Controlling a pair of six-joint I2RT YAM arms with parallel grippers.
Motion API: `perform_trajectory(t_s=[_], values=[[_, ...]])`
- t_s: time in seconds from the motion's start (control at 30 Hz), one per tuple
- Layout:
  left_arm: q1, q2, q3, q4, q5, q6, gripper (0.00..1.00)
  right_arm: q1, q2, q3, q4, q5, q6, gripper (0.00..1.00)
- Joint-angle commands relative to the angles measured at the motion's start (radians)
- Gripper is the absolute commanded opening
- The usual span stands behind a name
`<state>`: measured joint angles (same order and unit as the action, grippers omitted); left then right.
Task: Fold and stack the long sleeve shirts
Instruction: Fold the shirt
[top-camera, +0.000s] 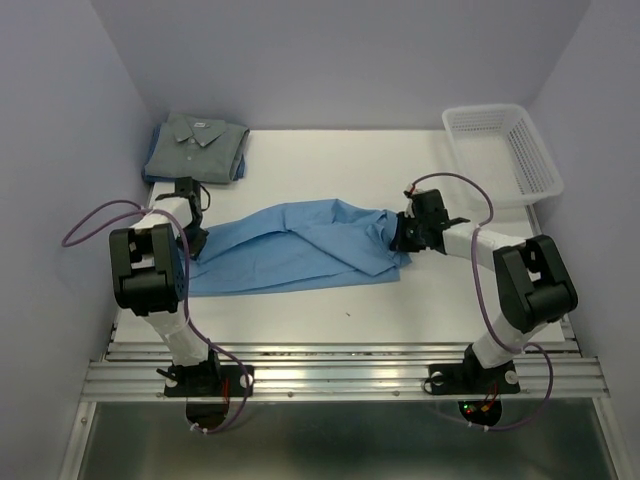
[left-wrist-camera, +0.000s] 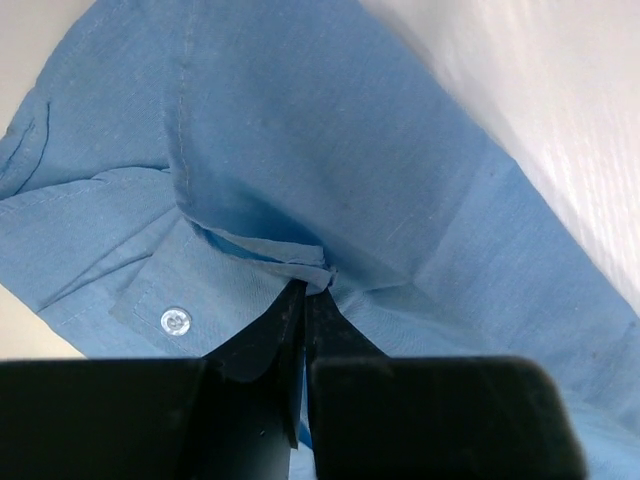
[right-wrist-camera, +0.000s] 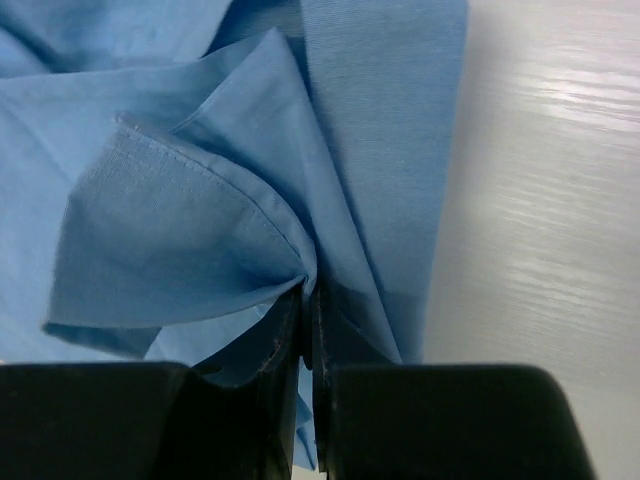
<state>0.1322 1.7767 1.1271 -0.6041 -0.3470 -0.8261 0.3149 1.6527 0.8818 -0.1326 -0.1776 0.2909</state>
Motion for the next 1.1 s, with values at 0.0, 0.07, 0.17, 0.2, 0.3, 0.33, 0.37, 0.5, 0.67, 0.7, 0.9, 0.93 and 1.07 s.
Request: perform_trajectory(t_s=[0.0, 0.07, 0.17, 0.2, 0.3, 0.33, 0.37, 0.5, 0.67, 0.7, 0.9, 0.93, 1.07], values=[[-0.083, 0.053, -0.030, 0.038, 0.111, -0.005, 0.09, -0.040, 0.001, 0.020, -0.077, 0.266, 0.047, 0.01], [-0.126, 0.062, -0.032, 0.044, 0.134, -0.010, 0.01, -0.088, -0.010, 0.016, -0.119, 0.291, 0.027, 0.01], [-0.192, 0.064, -0.041, 0.050, 0.176, -0.016, 0.00, -0.160, -0.059, -0.001, -0.159, 0.355, 0.008, 0.01], [-0.207, 0.063, -0.046, 0.055, 0.187, -0.022, 0.00, -0.184, -0.077, -0.012, -0.160, 0.372, -0.004, 0.01], [-0.284, 0.032, -0.067, 0.061, 0.215, -0.030, 0.00, -0.264, -0.149, -0.012, -0.193, 0.365, -0.010, 0.01], [-0.295, 0.026, -0.073, 0.061, 0.224, -0.030, 0.00, -0.264, -0.160, 0.026, -0.212, 0.363, -0.021, 0.01], [-0.307, 0.017, -0.075, 0.060, 0.249, -0.030, 0.00, -0.264, -0.169, 0.049, -0.226, 0.362, -0.039, 0.01], [-0.368, -0.022, -0.064, 0.030, 0.261, -0.036, 0.00, -0.264, -0.223, 0.150, -0.263, 0.321, -0.110, 0.01], [-0.362, -0.049, 0.042, -0.046, 0.147, -0.024, 0.00, -0.244, -0.341, 0.221, -0.213, 0.063, -0.173, 0.01], [-0.355, -0.042, 0.075, -0.065, 0.123, -0.021, 0.00, -0.244, -0.350, 0.244, -0.210, 0.047, -0.177, 0.01], [-0.273, 0.053, 0.382, -0.134, 0.042, 0.034, 0.00, -0.244, -0.340, 0.489, -0.222, -0.016, -0.240, 0.01], [-0.247, 0.079, 0.454, -0.138, 0.031, 0.041, 0.00, -0.244, -0.328, 0.541, -0.197, -0.025, -0.239, 0.01], [-0.200, 0.148, 0.582, -0.157, 0.003, 0.068, 0.00, -0.244, -0.271, 0.634, -0.096, -0.075, -0.278, 0.01]])
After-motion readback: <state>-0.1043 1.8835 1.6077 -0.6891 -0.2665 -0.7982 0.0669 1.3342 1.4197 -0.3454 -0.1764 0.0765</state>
